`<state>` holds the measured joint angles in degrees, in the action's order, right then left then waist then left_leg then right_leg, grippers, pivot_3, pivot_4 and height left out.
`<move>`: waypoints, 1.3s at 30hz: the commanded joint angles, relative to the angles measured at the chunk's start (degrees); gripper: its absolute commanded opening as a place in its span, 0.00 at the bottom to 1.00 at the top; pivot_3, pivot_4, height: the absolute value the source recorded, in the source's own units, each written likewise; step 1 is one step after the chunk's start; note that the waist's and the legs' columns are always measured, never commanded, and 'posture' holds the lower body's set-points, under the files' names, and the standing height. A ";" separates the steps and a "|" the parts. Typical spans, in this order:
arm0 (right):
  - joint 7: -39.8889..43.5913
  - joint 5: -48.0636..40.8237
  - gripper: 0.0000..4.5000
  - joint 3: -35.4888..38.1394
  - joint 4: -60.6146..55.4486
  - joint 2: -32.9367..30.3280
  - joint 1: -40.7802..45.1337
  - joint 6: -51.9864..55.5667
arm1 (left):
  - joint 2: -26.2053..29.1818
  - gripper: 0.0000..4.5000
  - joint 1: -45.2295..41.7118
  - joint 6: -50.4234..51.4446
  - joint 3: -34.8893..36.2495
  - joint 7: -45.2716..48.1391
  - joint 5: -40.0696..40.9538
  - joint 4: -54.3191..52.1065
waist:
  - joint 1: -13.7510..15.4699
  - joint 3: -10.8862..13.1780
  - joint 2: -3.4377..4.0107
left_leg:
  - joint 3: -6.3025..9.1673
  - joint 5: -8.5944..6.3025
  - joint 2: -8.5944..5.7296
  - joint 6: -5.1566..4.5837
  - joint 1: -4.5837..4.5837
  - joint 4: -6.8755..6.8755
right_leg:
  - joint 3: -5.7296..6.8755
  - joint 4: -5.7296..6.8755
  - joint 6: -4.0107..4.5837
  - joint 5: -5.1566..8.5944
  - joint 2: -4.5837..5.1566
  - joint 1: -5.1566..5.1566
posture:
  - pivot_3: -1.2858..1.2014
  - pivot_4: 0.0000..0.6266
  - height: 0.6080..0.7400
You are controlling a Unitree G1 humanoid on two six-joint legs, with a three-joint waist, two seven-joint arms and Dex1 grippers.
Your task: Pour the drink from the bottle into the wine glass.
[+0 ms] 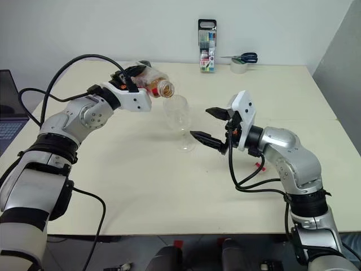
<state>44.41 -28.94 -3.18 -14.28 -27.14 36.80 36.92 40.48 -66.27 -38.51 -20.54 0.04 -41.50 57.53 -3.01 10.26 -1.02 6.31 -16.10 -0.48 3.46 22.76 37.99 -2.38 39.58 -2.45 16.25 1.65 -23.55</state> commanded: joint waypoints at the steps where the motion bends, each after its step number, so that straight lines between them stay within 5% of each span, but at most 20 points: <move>1: 1.20 -0.84 1.00 1.30 -0.53 -0.55 1.64 -1.10 | 1.43 0.38 -3.18 -0.89 0.04 -2.26 -0.32 0.08 | -0.02 0.00 0.00 | 0.00 0.00 0.00 0.00 0.00 0.00 | 0.00 0.00 0.00 0.00 0.00 -0.01 | 0.52 0.24 1.00; 39: 0.81 -1.12 1.00 0.25 -2.03 1.66 0.84 -1.26 | 2.96 0.38 -7.03 -2.92 -1.90 -5.00 -3.55 1.83 | -0.14 0.00 0.00 | -0.06 0.09 -0.02 0.16 0.11 0.06 | -0.04 0.31 0.00 0.00 0.02 -0.25 | 0.52 0.24 1.00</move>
<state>45.02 -28.90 -3.55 -13.65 -25.66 37.19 36.27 42.08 -70.53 -40.99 -22.38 -3.41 -45.18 60.00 -3.15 10.26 -1.03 6.25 -16.00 -0.50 3.63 22.87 38.05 -2.42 39.89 -2.45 16.25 1.68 -23.80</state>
